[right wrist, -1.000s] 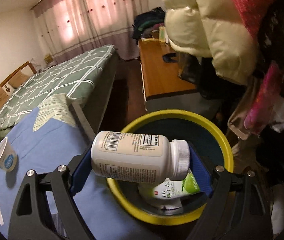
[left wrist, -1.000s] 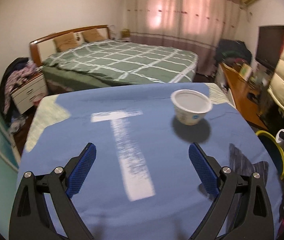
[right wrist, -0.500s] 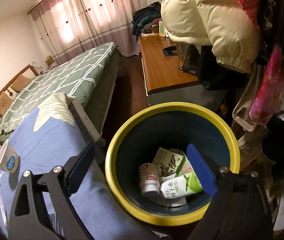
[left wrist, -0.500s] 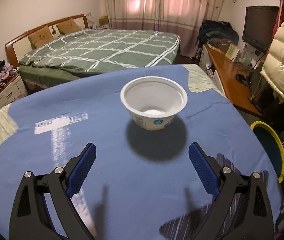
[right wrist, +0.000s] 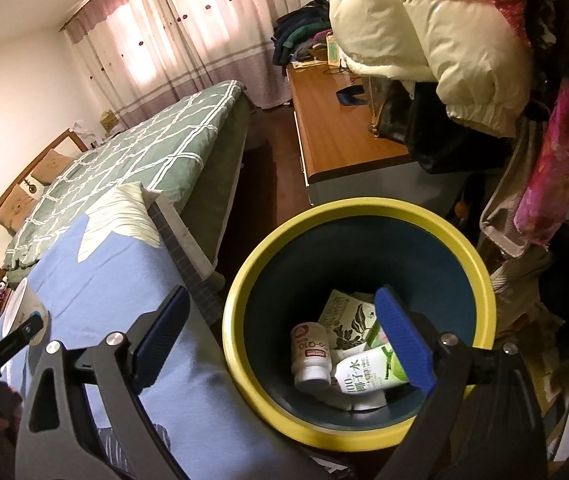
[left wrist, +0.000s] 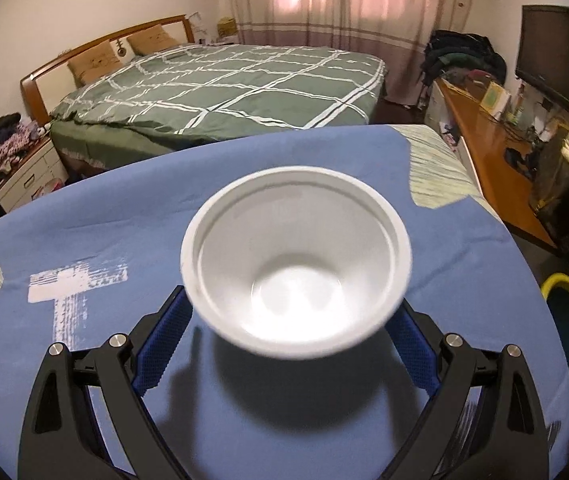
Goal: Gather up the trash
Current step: 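Grasp the white paper bowl by its rim with the left gripper, then carry the paper bowl over the yellow bin and open the left gripper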
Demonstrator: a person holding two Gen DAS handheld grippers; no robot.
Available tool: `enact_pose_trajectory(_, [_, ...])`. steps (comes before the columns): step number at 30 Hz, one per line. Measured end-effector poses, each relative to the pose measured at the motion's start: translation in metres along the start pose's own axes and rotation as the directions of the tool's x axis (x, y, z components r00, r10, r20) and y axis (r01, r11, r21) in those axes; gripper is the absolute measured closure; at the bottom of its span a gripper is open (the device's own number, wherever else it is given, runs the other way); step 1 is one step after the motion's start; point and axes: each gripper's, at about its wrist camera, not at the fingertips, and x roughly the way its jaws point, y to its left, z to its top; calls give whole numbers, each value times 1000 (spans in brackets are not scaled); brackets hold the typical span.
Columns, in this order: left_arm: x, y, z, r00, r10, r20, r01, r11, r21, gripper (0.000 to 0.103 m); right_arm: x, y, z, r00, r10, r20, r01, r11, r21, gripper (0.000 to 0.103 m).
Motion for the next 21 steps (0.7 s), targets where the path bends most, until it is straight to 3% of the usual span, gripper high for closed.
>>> enact_pose_trajectory(3, [9,4,6,1000,-1,-5,1,999,-32,12,1,0,0,1000,14,-7,-14,1000,2,14])
enact_pose_trajectory(6, [16,4,11,1000,-8,-7,7,999,-43,26,2,1,0,999,30,-14,-30,1000,1,14])
enact_pose_trajectory(11, [15,7,11,1000,-14,5,14,999,-42,26,1,1,-1,999,42,-10,-42,999,4,14])
enact_pose_trajectory(17, [-22,-16,-5,999,-39,35,37,998,41,26,-10,-2,-3,998,63,-2,-63,998,-11,14])
enact_pose_trajectory(21, [-59,-40,-19,994,-98,39,94,991,91,26,-31,-12,-7,998,68,17,-67,997,-48,14])
